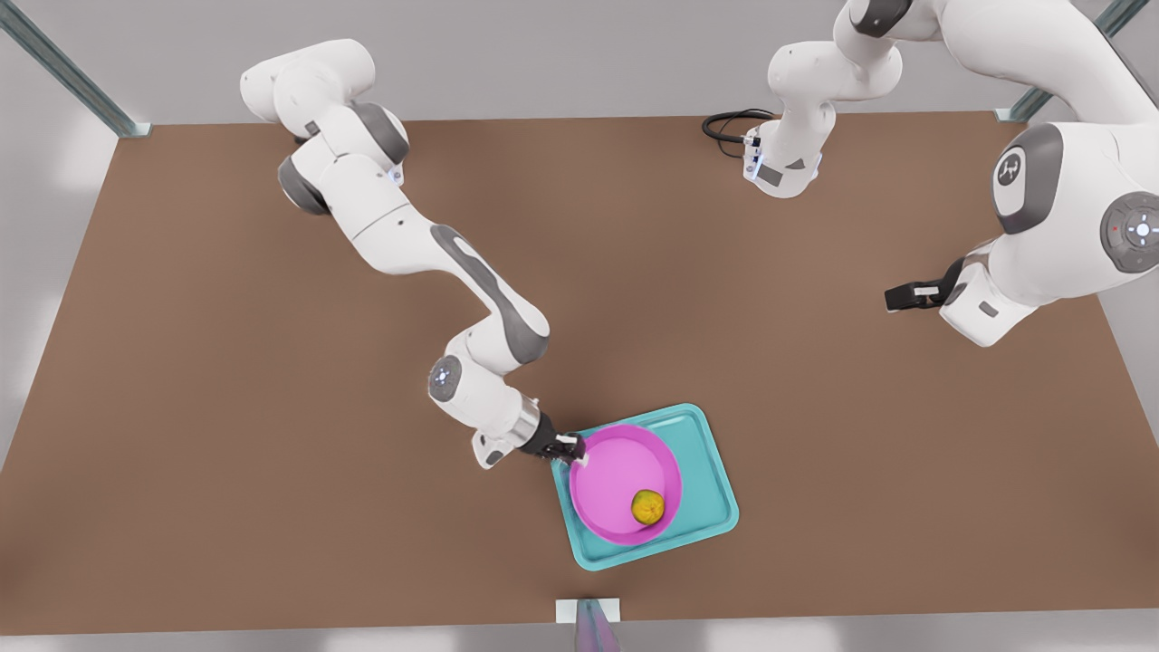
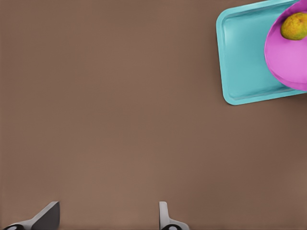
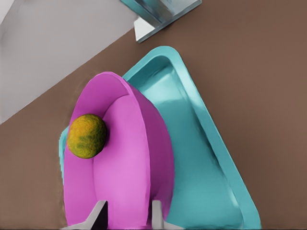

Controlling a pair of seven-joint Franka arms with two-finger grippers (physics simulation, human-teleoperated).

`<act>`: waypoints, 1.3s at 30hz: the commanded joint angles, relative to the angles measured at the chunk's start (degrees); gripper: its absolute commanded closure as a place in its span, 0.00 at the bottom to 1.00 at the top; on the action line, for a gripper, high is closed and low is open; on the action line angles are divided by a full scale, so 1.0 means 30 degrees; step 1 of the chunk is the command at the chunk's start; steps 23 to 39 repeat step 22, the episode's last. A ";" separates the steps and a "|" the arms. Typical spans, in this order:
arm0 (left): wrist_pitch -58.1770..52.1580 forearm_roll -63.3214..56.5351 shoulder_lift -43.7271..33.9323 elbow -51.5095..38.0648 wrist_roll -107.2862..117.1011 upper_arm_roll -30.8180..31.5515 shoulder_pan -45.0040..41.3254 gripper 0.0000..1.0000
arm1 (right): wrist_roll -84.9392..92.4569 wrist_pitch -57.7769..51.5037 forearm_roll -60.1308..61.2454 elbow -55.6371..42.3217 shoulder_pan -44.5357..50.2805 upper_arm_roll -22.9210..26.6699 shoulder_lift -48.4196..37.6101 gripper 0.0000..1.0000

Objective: Place the orange on the plate with the left arm and the plate on the tray with the right arm

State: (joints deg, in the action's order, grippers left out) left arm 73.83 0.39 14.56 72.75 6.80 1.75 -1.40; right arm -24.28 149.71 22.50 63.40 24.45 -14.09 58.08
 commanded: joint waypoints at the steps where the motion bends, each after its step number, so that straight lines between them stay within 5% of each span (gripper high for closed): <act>1: -0.0059 -0.0011 -0.0018 -0.0020 -0.0127 0.0002 -0.0001 0.00 | -0.0521 0.0752 -0.0029 0.0193 0.0227 -0.0019 -0.0201 0.00; 5: -0.0059 -0.0011 0.0011 0.0009 -0.0010 0.0031 -0.0001 0.00 | -0.0345 0.0518 0.0029 0.0544 0.0111 0.0069 -0.1255 0.00; 7: -0.0088 -0.0041 0.0011 0.0009 -0.0009 0.0032 -0.0001 0.00 | 0.0121 -0.3103 -0.0234 0.1889 -0.1556 0.0098 -0.3623 0.00; 8: -0.0147 -0.0041 0.0011 0.0009 0.0020 0.0032 -0.0030 0.00 | 0.0622 -0.9185 -0.0409 0.2654 -0.3515 0.0215 -0.5441 0.00; 10: -0.0176 -0.0041 0.0011 0.0009 0.0020 0.0032 -0.0030 0.00 | 0.2401 -2.3664 -0.7513 0.2129 -0.7153 0.0740 -0.7025 0.00; 11: -0.0205 -0.0041 0.0011 0.0009 0.0020 0.0032 -0.0030 0.00 | 0.6002 -2.6110 -1.1128 0.1454 -0.7272 0.1558 -0.8397 0.00; 13: -0.0264 -0.0041 0.0011 0.0038 -0.0039 0.0032 -0.0030 0.00 | 0.6423 -2.5967 -1.1106 0.1717 -0.6570 0.3434 -1.2471 0.00; 16: -0.0820 -0.0012 0.0070 0.0126 -0.0097 0.0032 -0.0030 0.00 | 0.6715 -2.5850 -1.0225 0.3415 -0.6276 0.3497 -1.5874 0.00; 39: -0.1319 -0.0041 0.0070 0.0068 -0.0097 0.0032 -0.0060 0.00 | 0.7067 -2.5821 -1.0224 0.3973 -0.6159 0.3526 -1.6256 0.00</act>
